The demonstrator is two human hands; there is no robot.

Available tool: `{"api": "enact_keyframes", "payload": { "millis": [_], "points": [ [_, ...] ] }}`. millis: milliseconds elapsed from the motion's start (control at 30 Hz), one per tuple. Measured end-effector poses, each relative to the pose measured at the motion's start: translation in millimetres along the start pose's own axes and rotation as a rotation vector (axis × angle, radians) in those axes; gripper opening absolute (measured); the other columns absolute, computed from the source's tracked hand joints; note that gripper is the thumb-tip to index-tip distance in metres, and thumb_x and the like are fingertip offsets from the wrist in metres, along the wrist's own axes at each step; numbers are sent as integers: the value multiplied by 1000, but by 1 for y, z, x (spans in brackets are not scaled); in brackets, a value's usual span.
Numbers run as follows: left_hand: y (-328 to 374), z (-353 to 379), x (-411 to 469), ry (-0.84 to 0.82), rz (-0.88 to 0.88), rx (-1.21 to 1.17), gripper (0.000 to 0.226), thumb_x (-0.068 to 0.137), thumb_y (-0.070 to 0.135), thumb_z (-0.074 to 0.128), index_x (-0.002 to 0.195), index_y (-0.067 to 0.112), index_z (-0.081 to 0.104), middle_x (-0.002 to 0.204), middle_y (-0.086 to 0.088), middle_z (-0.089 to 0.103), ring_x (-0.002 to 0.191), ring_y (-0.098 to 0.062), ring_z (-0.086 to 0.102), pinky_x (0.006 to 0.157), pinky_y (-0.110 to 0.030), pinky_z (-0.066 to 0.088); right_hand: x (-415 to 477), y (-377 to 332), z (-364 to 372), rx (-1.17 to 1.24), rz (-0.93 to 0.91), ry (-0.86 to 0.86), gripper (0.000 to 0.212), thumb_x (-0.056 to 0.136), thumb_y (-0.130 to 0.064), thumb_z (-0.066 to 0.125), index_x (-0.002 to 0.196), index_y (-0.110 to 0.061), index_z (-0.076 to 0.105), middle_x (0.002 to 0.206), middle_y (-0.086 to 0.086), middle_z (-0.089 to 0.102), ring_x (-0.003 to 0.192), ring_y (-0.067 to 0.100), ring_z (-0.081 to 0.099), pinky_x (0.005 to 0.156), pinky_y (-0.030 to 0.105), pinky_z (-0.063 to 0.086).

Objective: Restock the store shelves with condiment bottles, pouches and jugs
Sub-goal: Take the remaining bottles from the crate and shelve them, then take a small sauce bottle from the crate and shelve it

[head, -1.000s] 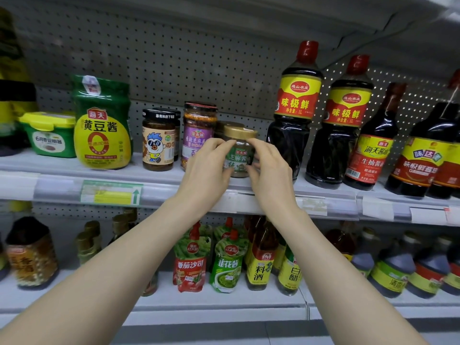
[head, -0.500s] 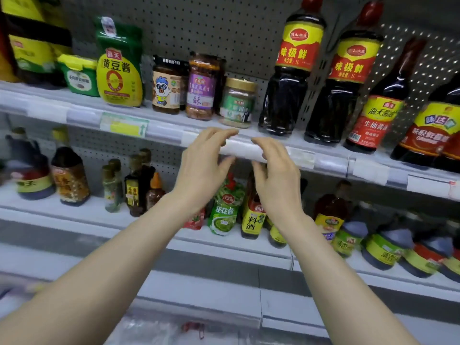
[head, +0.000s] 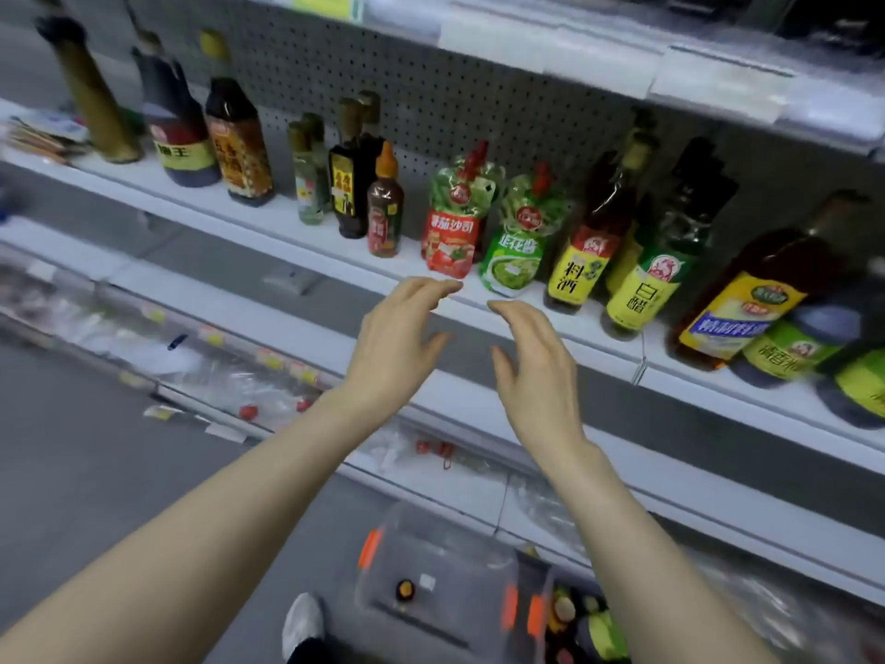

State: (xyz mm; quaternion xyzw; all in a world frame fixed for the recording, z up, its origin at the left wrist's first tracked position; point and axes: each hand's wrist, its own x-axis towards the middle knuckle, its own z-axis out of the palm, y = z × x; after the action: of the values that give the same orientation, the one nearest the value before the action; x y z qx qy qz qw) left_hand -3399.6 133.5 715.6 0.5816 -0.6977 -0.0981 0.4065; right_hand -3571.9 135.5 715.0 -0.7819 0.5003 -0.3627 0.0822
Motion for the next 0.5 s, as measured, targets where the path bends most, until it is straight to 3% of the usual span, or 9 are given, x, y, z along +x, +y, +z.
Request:
{"api": "enact_keyframes", "payload": {
  "millis": [500],
  "points": [
    [-134, 108, -160, -410, -404, -46, 55, 85, 9, 73, 136, 20, 57, 133, -2, 57, 113, -23, 61, 89, -39, 52, -156, 61, 165, 49, 386, -386, 51, 88, 7, 65, 135, -11, 58, 134, 6, 59, 125, 23, 56, 100, 13, 31]
  ]
}}
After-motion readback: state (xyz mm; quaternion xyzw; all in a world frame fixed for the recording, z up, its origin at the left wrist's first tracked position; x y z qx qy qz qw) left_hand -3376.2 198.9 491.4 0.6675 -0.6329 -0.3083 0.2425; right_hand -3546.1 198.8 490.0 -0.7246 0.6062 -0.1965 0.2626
